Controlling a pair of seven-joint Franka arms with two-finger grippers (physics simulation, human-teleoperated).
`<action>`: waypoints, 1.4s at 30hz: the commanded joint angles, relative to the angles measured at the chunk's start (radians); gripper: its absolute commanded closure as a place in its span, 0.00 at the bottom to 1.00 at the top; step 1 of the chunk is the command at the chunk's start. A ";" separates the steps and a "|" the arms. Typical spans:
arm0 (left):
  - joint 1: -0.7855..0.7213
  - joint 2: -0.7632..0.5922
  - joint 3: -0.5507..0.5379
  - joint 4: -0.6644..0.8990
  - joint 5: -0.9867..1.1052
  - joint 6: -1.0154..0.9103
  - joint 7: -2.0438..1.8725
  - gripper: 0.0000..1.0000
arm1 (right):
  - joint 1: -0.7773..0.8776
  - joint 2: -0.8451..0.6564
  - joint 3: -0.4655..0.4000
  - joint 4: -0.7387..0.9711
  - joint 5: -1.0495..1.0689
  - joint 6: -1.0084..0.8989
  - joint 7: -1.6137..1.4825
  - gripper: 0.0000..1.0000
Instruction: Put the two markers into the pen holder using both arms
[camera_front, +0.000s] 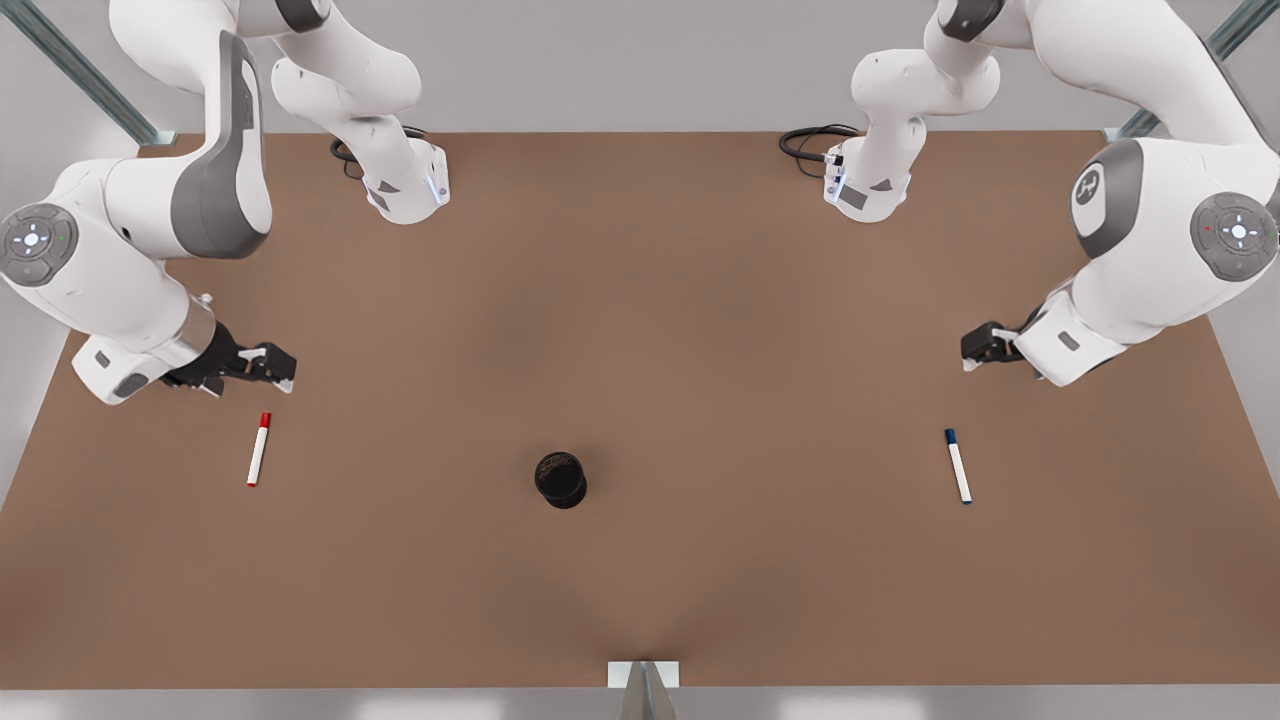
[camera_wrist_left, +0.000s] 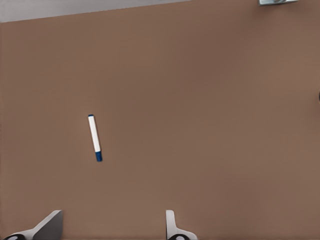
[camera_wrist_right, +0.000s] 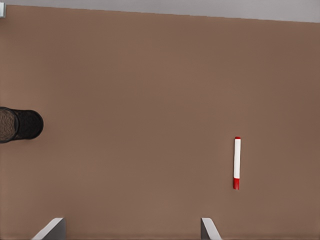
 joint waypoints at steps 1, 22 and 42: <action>-0.006 0.004 0.000 0.000 0.014 0.012 0.066 0.00 | 0.000 -0.020 0.000 -0.031 0.001 0.016 -0.027 0.00; 0.174 0.424 0.056 -0.324 -0.005 0.856 0.031 0.00 | -0.265 0.470 -0.008 -0.030 -0.026 0.408 -0.118 0.00; 0.171 0.539 0.056 -0.296 -0.004 0.898 0.025 0.51 | -0.339 0.573 0.001 -0.096 -0.069 0.515 -0.230 0.08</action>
